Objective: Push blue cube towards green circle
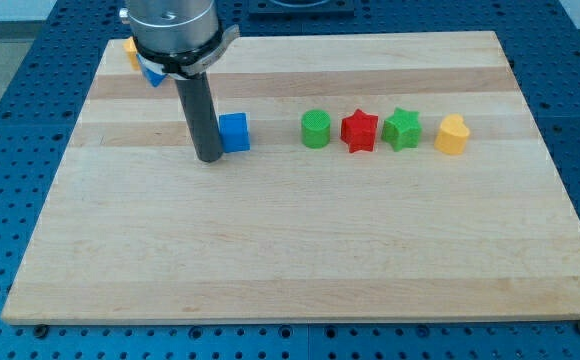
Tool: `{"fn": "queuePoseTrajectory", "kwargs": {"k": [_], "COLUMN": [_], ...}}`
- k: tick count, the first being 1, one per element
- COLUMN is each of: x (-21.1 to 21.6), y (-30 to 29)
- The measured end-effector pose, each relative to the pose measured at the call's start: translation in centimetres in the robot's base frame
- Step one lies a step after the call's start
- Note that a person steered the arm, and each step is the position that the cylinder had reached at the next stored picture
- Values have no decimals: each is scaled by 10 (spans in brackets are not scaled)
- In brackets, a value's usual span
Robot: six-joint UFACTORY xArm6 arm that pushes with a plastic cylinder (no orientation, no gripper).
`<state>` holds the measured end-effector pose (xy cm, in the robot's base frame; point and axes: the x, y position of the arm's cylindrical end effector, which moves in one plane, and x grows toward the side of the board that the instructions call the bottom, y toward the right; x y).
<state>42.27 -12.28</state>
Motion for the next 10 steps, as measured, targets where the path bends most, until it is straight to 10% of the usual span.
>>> {"fn": "queuePoseTrajectory", "kwargs": {"k": [10], "x": [-26], "y": [33]}}
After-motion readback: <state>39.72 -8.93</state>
